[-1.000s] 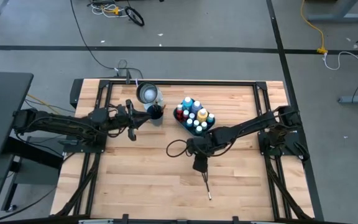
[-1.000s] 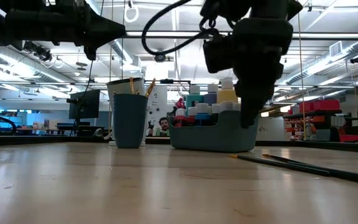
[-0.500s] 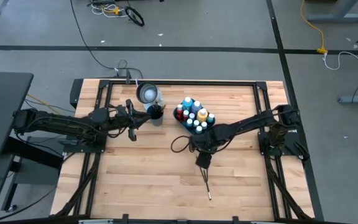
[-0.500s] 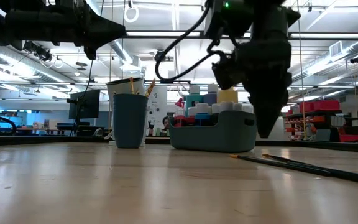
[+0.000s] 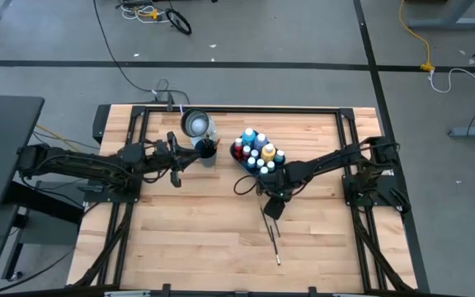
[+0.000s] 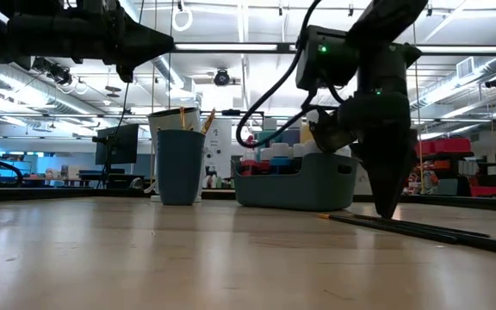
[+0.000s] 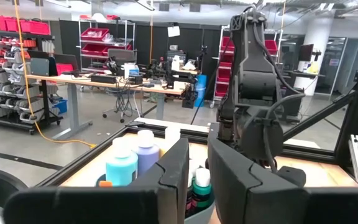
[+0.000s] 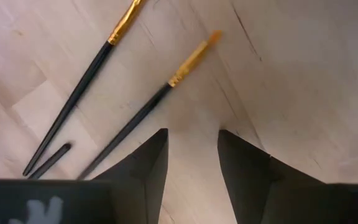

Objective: Pick & Place Paint Supplies
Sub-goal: Put the gold paint brush into the blue cup

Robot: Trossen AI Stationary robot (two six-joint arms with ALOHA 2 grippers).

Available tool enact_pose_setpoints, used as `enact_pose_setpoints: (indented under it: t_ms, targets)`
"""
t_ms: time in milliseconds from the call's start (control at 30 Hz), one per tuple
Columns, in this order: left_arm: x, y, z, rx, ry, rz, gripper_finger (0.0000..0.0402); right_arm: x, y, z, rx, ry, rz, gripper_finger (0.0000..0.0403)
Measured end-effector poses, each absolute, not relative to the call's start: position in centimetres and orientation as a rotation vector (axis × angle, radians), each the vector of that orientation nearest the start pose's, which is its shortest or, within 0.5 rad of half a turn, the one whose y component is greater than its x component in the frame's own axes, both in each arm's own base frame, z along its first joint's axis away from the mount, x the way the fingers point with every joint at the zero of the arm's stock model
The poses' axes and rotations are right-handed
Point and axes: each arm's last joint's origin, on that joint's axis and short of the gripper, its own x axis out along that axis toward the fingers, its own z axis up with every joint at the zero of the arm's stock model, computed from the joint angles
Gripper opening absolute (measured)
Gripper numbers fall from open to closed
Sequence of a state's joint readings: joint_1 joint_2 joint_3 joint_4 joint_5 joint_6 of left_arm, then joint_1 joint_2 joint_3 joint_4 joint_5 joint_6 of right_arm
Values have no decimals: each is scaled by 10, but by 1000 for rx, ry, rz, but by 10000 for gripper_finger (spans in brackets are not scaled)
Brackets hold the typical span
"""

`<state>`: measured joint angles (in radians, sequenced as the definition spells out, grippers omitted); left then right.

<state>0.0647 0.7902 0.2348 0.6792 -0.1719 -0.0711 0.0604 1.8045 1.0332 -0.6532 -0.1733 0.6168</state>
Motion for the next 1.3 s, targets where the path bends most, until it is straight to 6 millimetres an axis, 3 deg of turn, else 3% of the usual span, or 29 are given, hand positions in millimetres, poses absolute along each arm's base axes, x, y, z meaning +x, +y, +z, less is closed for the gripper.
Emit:
enact_pose_setpoints:
  t_ms: [233, 433, 900, 1300]
  targets:
    - [169, 16, 225, -78, -133, 232, 66, 313, 18, 139, 617, 1440, -251, 144]
    - [169, 16, 225, -78, -138, 231, 67, 328, 17, 147, 592, 1316, -231, 144]
    - [169, 16, 226, -82, -149, 231, 67, 336, 50, 141, 402, 1217, -204, 144]
    - [169, 16, 227, -101, -154, 229, 67, 334, 64, 140, 262, 1198, -218, 144]
